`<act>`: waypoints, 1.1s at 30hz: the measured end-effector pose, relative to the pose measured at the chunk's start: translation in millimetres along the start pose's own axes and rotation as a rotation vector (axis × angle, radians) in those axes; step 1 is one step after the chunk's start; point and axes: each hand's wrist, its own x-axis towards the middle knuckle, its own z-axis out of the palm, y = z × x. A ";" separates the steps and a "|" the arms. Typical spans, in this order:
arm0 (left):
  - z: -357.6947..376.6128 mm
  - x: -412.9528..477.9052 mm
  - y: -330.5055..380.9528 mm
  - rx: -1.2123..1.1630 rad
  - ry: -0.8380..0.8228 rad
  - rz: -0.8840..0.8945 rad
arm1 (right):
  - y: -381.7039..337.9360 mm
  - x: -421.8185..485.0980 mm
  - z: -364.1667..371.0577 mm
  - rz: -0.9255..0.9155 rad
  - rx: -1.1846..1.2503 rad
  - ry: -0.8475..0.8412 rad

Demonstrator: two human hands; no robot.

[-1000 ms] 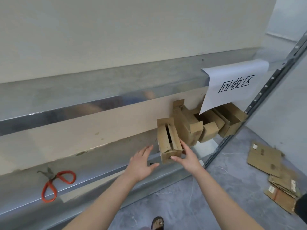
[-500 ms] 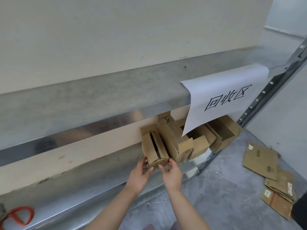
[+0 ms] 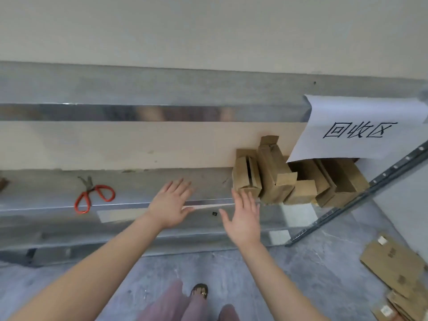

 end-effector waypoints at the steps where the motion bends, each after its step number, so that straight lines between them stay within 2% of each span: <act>1: -4.3 -20.5 -5.3 0.012 -0.002 -0.023 | -14.0 -6.8 1.7 -0.051 -0.047 -0.030; 8: -14.6 -154.6 -80.4 0.078 -0.008 -0.251 | -148.4 -37.7 42.6 -0.330 -0.142 -0.127; 15: -6.9 -299.8 -226.1 0.101 0.017 -0.444 | -325.8 -83.2 139.9 -0.494 -0.087 -0.212; 23: -1.2 -452.3 -405.4 -0.017 0.016 -0.624 | -520.2 -123.4 244.8 -0.486 0.042 -0.318; 27: 12.0 -497.5 -486.6 -0.092 0.012 -0.730 | -578.7 -116.9 284.1 -0.490 0.040 -0.388; 33: 43.5 -511.0 -595.7 -0.124 -0.057 -0.774 | -645.8 -83.3 347.3 -0.529 -0.006 -0.398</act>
